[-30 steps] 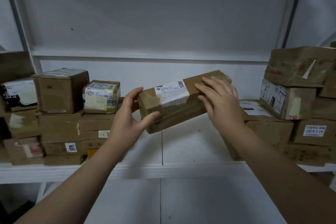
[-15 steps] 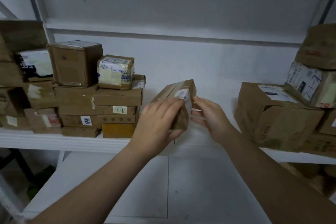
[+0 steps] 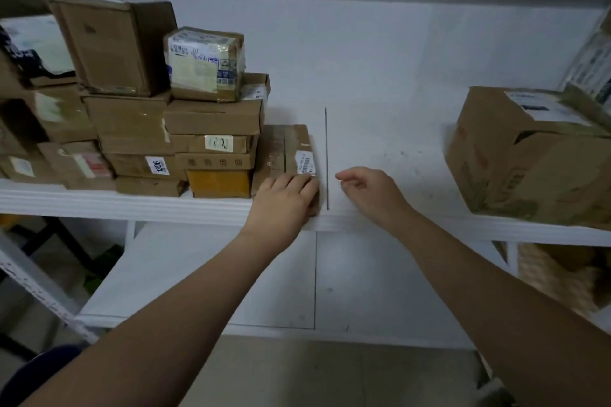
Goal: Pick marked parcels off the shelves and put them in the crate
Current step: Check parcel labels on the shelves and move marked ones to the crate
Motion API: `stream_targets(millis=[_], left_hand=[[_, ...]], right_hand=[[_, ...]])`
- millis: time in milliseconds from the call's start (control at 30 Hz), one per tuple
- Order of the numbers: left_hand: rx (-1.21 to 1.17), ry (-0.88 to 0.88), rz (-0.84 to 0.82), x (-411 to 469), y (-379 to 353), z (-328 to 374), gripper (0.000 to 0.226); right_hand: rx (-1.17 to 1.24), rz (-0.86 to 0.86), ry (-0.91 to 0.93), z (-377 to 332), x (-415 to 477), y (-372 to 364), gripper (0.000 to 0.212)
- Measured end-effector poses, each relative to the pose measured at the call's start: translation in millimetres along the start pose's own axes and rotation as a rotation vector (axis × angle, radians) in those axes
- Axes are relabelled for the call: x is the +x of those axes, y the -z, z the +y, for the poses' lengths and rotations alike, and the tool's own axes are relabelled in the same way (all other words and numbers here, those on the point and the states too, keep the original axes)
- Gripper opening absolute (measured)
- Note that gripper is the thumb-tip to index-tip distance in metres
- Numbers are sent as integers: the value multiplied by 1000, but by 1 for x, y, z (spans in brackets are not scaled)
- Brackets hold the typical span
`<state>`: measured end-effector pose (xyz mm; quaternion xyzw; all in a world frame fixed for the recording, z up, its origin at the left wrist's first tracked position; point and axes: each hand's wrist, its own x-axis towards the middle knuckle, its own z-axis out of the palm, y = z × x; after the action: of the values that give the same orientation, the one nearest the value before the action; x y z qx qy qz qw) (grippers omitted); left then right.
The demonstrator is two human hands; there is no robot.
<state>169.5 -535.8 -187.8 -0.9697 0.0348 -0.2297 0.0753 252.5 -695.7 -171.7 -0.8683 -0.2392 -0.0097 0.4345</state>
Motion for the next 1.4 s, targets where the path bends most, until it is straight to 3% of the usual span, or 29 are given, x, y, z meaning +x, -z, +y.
stream_targets(millis=[200,367,733,1100,1267,1400], left_hand=[[-2,43,60,-2,-7,-2,36],[-13,54,93,4,-3,5,36],[-182,-90,235,56,12,72,38],[-367,-257,367,134,44,183,36],[-425,-363,520,195,100,226,43],[-484,-400,552,250,157,258,67]], right_hand=[[-159,-44,84,8,-6,1,26],[-257,18,110,14,-13,11,27],[-425,360,241,30,-45,113,18],[-620,596,147,63,-89,230,23],[-675,721,170,41,-86,294,30],[-682,829,146,25,-75,340,36]])
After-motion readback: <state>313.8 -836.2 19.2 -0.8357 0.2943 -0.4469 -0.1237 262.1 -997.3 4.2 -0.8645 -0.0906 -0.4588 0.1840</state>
